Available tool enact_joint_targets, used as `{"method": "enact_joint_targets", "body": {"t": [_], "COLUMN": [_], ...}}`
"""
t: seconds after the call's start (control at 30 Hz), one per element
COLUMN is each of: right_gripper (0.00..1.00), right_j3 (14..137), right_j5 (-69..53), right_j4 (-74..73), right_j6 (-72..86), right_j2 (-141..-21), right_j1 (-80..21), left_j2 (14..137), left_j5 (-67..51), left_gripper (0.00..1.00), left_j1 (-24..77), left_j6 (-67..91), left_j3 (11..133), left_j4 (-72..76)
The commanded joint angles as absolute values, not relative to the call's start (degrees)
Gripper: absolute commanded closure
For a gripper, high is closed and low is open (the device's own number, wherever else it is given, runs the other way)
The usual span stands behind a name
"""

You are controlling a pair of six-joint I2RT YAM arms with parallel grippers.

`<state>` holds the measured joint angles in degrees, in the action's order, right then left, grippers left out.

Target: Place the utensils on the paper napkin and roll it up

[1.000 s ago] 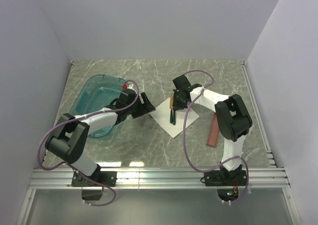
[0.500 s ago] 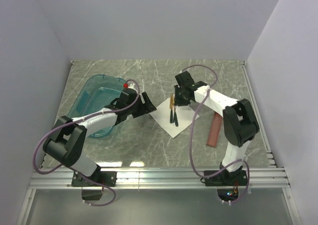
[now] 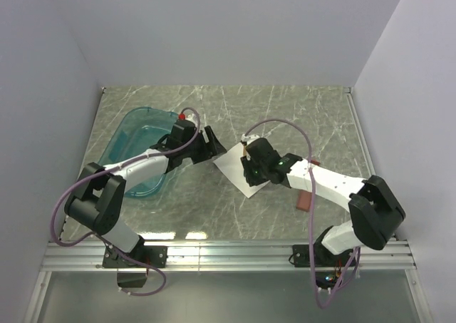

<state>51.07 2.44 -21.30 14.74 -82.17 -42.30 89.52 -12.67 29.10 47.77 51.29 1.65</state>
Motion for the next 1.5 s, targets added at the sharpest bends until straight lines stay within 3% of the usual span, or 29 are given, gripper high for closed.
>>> {"method": "enact_joint_targets", "body": {"t": [0.0, 0.2, 0.6, 0.93, 1.47], "right_gripper": [0.67, 0.69, 0.70, 0.69, 0.66], "right_j3": [50.98, 42.20, 36.04, 39.90, 44.30], "right_j5": [5.01, 5.45, 11.15, 22.05, 26.37], "right_j4": [-20.40, -15.74, -6.78, -6.15, -8.35], "right_j6": [21.96, 26.54, 34.97, 35.42, 31.73], "right_j2": [-83.85, -80.42, -82.00, -85.60, -86.57], "right_j1": [-43.67, -46.58, -52.73, -53.26, -53.00], "left_j2": [89.30, 86.58, 84.82, 84.81, 84.99], "left_j5": [-15.03, -13.01, -13.62, -13.98, -14.24], "left_gripper": [0.22, 0.22, 0.22, 0.22, 0.23], "left_j1": [28.57, 28.57, 28.56, 29.18, 32.60], "left_j6": [47.64, 46.67, 47.11, 47.20, 48.07], "left_j3": [53.00, 50.19, 46.06, 44.74, 43.16], "left_j4": [1.49, 0.79, 4.30, 5.80, 7.29]}}
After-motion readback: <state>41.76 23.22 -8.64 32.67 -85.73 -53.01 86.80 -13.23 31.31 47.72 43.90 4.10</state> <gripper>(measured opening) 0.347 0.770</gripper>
